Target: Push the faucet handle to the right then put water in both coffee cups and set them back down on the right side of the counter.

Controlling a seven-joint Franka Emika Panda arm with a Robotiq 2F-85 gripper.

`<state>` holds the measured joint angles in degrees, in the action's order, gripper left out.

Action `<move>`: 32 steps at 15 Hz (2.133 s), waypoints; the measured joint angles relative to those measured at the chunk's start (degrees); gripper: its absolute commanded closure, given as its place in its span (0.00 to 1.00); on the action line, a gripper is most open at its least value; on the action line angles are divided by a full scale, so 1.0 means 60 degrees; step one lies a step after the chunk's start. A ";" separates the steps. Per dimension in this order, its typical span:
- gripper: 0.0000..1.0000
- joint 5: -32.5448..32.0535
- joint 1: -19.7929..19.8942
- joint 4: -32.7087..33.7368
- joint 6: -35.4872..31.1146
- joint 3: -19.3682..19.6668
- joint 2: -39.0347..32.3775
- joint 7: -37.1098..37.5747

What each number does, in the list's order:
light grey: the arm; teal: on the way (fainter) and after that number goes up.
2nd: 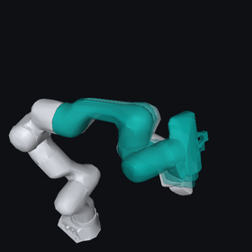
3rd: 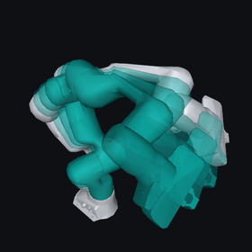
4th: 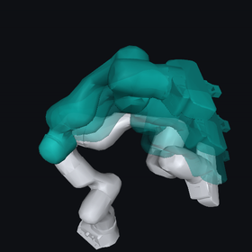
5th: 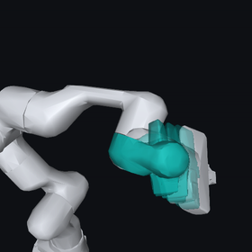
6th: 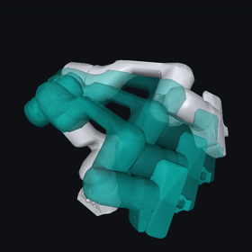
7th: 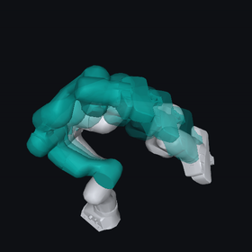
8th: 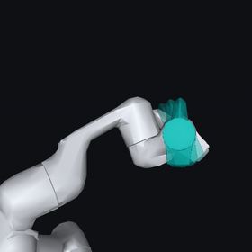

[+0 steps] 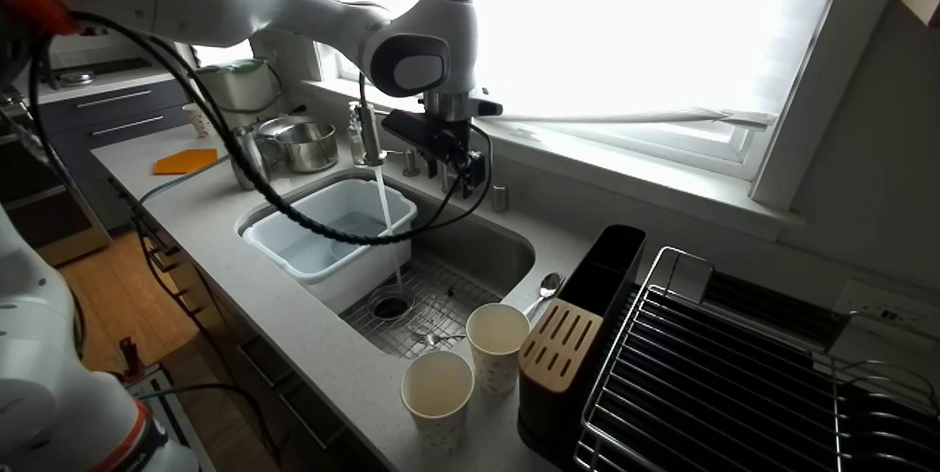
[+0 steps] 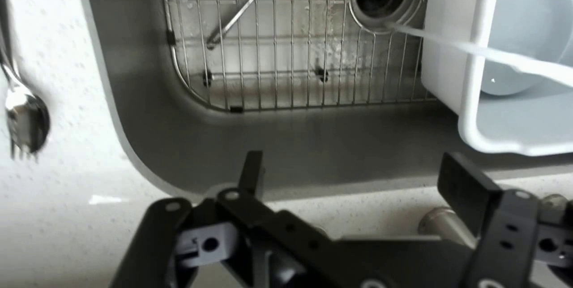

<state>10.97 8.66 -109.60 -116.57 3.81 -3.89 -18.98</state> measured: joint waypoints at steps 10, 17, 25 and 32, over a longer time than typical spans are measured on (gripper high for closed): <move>0.00 -0.0225 0.0175 -0.0816 0.0564 0.0414 0.0813 0.0132; 0.00 -0.0238 0.0242 -0.1006 0.0784 0.0760 0.1205 0.0559; 0.00 -0.1383 0.1209 -0.1776 0.3371 0.2097 0.3664 0.1287; 0.00 -0.2448 0.1927 -0.2051 0.4348 0.3698 0.4186 -0.0644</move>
<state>-3.72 20.22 -121.91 -90.48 26.00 21.22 -22.85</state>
